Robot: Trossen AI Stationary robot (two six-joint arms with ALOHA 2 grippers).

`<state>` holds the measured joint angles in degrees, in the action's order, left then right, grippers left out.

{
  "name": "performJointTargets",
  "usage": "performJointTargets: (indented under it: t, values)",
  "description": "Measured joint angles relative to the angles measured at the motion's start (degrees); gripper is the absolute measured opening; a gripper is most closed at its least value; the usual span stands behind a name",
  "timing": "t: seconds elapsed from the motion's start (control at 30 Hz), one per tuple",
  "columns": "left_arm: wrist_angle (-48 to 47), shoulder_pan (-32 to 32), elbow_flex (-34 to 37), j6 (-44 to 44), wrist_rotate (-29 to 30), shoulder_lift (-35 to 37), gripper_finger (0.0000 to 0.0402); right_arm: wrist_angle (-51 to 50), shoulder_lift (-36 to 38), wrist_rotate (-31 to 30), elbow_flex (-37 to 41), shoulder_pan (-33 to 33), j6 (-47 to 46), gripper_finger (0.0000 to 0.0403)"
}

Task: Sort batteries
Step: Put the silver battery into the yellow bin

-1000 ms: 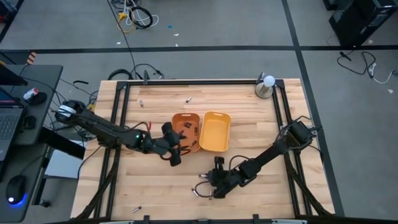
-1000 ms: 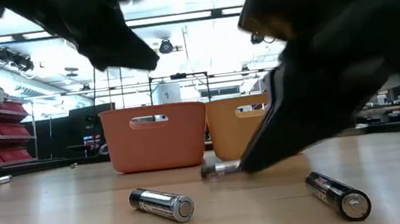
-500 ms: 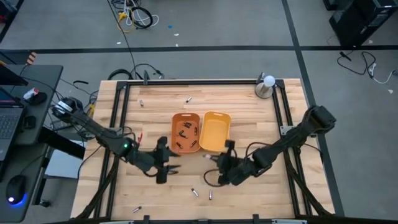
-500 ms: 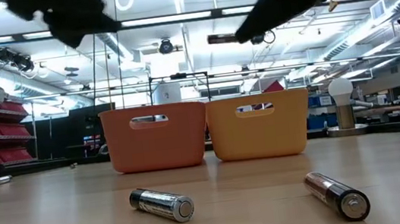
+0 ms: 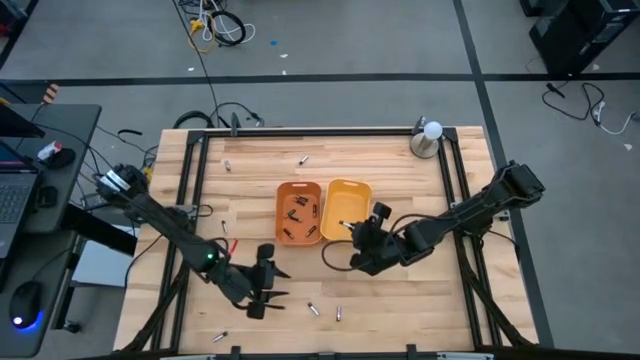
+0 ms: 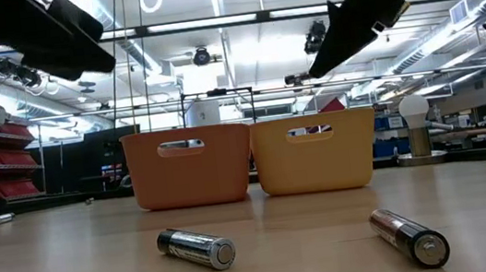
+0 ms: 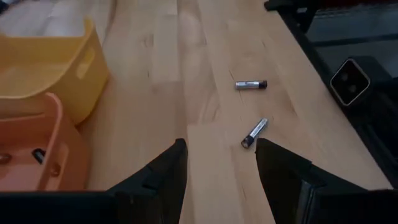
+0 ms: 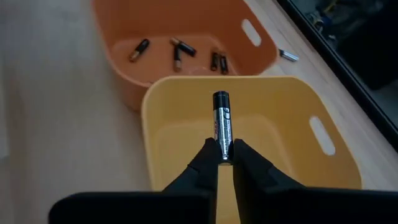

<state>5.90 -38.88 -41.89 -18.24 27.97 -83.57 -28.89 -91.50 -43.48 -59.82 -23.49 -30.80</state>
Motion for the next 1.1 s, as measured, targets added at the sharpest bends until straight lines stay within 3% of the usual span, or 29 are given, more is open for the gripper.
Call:
performJointTargets:
  t: [0.23,0.4,0.7,0.9,1.1]
  values:
    - [2.6,-0.16,0.0,-0.01,-1.01,-3.37,0.0186,-0.51,-0.13,0.04,-0.04,1.54,-4.19,0.0062]
    - [5.62,-0.19,0.0,1.26,-4.99,-5.03,0.0186,-0.49,-0.13,0.04,-0.06,1.67,-5.13,0.0088]
    - [8.68,-0.25,0.0,3.1,-5.14,-5.38,0.0186,-0.49,-0.13,0.04,-0.06,1.29,-5.44,0.0136]
    - [8.99,-0.23,0.0,3.19,-5.14,-5.38,0.0186,1.36,-0.13,0.07,-0.06,-0.73,-5.36,0.0143]
    - [8.99,-0.14,0.0,3.21,-4.68,-5.38,0.0186,9.44,-0.13,1.16,-0.06,-5.18,-1.43,0.0139]
